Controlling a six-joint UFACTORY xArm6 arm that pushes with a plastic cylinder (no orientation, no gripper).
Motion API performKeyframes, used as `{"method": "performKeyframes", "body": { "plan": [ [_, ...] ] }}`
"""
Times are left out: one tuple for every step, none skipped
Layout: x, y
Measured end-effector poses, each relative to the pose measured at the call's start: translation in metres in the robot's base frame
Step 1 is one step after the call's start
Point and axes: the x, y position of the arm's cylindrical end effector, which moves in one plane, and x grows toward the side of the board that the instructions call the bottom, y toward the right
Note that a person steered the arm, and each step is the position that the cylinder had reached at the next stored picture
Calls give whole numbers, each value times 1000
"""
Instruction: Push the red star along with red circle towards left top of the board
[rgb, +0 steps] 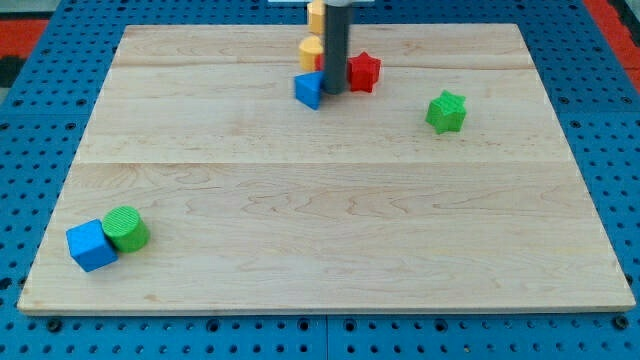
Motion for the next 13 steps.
{"method": "performKeyframes", "body": {
  "plan": [
    [-19, -54],
    [-24, -90],
    [-31, -120],
    [-59, -123],
    [-91, -144],
    [-115, -142],
    [-114, -107],
    [-109, -47],
    [-105, 33],
    [-80, 70],
    [-62, 101],
    [-29, 116],
    [-10, 88]
  ]
}}
